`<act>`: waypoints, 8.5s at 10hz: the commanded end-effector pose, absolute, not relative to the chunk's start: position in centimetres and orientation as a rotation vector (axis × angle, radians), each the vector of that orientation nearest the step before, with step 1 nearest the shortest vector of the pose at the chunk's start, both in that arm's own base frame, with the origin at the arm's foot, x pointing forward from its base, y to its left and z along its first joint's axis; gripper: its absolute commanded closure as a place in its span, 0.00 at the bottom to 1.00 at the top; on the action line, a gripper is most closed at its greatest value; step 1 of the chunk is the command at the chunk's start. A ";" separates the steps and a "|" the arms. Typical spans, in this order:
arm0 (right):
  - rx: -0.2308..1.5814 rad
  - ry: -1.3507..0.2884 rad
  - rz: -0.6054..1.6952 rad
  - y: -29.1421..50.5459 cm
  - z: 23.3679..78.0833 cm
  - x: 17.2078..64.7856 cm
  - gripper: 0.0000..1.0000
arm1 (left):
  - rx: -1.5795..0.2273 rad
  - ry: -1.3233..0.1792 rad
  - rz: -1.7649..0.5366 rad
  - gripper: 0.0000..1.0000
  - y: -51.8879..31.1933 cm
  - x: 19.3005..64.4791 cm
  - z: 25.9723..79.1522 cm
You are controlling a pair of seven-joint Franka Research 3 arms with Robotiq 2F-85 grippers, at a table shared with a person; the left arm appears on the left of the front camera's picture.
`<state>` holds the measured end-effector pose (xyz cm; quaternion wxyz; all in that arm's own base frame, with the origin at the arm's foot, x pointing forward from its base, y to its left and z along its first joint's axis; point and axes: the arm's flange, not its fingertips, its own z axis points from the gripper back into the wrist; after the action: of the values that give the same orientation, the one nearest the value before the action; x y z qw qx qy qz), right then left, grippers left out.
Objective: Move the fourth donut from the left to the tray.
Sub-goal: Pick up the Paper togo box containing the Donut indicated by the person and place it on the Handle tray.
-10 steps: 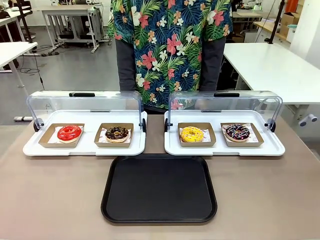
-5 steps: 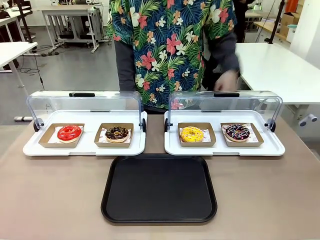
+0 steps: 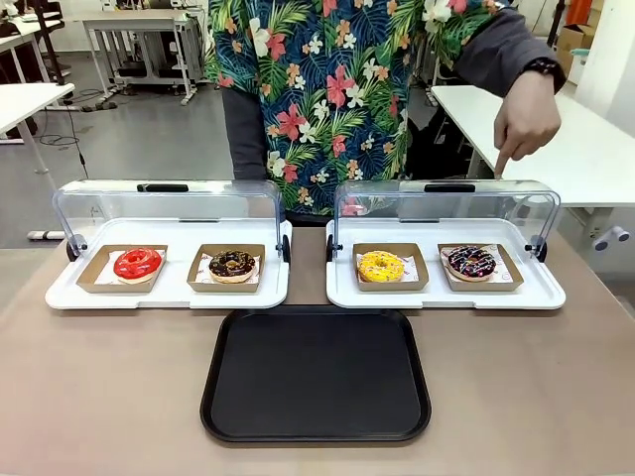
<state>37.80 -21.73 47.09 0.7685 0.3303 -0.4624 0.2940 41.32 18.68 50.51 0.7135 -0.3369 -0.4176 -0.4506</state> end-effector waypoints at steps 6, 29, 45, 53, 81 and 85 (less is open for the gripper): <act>0.716 -1.037 0.653 -21.8 47.3 38.2 0.00 | -0.751 -0.924 -1.013 0.00 18.6 41.2 50.6; 0.103 -0.564 1.360 -2.9 42.3 39.8 0.00 | -0.751 -0.924 -1.013 0.00 18.6 41.2 50.6; -0.175 -0.409 1.508 0.1 35.6 47.9 0.00 | -0.751 -0.924 -1.013 0.00 18.6 41.2 50.6; -0.184 -0.347 1.520 0.3 31.9 50.4 0.00 | -0.751 -0.924 -1.013 0.00 18.6 41.2 50.6; -0.108 -0.373 1.520 4.2 39.7 43.4 0.98 | -0.751 -0.924 -1.013 0.00 18.6 41.2 50.6; -0.066 -0.382 1.493 10.4 39.7 37.2 0.98 | -0.751 -0.924 -1.013 0.00 18.6 41.2 50.6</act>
<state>40.48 9.83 40.93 0.7101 -0.0254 -0.1726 0.6822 41.32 18.67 50.52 0.7135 -0.3372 -0.4171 -0.4508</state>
